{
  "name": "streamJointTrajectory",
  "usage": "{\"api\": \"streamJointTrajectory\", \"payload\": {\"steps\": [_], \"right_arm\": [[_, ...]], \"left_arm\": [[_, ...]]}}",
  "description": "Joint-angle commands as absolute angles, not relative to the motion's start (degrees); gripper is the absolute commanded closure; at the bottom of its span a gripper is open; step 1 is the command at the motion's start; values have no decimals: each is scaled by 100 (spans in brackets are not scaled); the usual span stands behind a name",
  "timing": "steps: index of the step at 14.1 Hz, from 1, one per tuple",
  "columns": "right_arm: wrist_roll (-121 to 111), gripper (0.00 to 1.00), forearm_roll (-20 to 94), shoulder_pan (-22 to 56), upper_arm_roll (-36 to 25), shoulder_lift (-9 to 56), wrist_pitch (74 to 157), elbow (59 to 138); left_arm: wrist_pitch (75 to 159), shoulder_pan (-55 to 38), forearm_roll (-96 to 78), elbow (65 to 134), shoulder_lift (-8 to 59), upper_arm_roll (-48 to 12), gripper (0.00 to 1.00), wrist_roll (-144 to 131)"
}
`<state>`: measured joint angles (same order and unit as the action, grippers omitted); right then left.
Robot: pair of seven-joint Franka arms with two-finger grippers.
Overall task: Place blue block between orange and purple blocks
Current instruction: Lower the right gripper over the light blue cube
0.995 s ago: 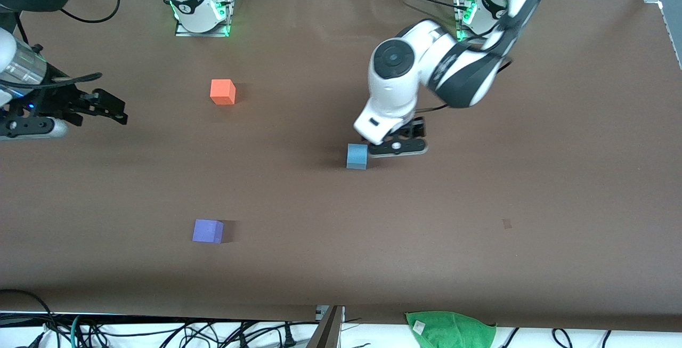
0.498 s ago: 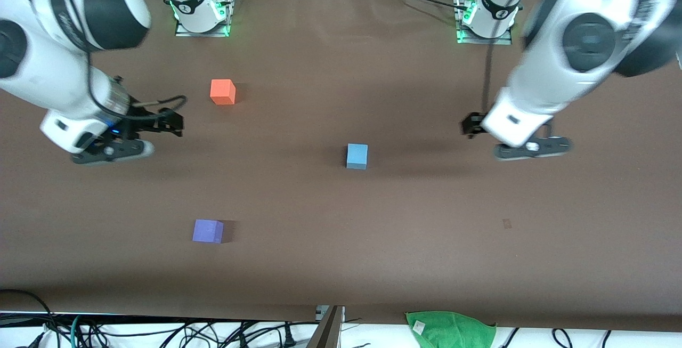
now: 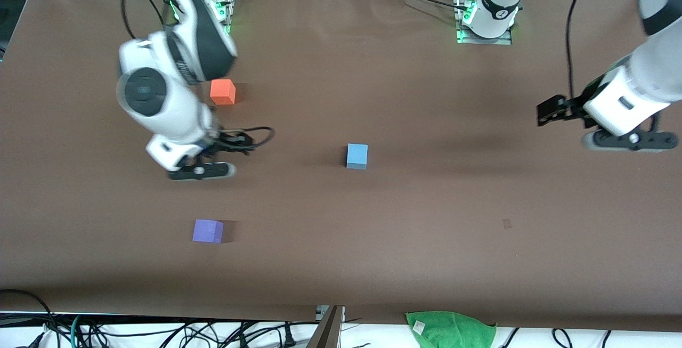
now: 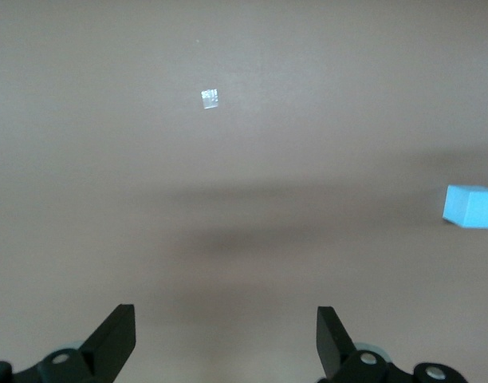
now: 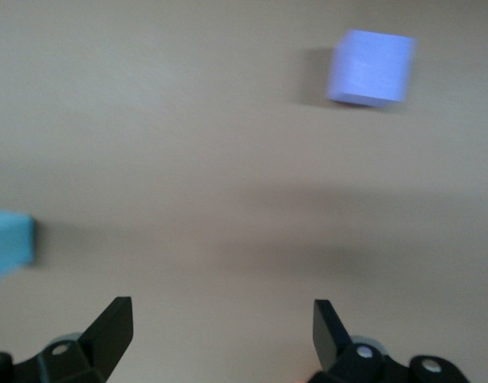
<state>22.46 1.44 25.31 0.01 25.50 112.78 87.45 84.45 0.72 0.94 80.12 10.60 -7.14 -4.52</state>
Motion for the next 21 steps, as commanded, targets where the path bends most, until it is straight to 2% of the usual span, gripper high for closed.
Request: {"api": "streamJointTrajectory", "payload": {"steps": [1, 3, 4, 7, 9, 11, 14, 21], "right_arm": [[3562, 0, 167, 3118, -26, 3214, 12239, 8596], [4417, 0, 158, 3540, -26, 3759, 13110, 8403], [4769, 0, 141, 3742, -35, 4014, 13287, 8272], [5798, 0, 88, 4226, -88, 4682, 13596, 7736], [6124, 0, -131, 4394, -97, 4982, 13649, 7463], [6415, 0, -377, 4508, -97, 5220, 13816, 7339], [6662, 0, -536, 4693, -105, 5387, 13975, 7321], [6548, 0, -536, 4790, -281, 5274, 13843, 7321]], "left_arm": [[8883, -281, -88, 9093, 152, 25, 0, 166], [9359, -238, -97, 9779, -166, 70, 0, 158], [9352, -237, -27, 9852, -219, 27, 0, 89], [9395, -115, 17, 9809, -176, -43, 0, 167], [9387, 131, 18, 9817, -193, -385, 0, 132], [9396, 211, 26, 9817, -193, -431, 0, 140], [9360, 176, 61, 9800, -167, -448, 0, 105], [9343, 176, 53, 9800, -167, -448, 0, 97]]}}
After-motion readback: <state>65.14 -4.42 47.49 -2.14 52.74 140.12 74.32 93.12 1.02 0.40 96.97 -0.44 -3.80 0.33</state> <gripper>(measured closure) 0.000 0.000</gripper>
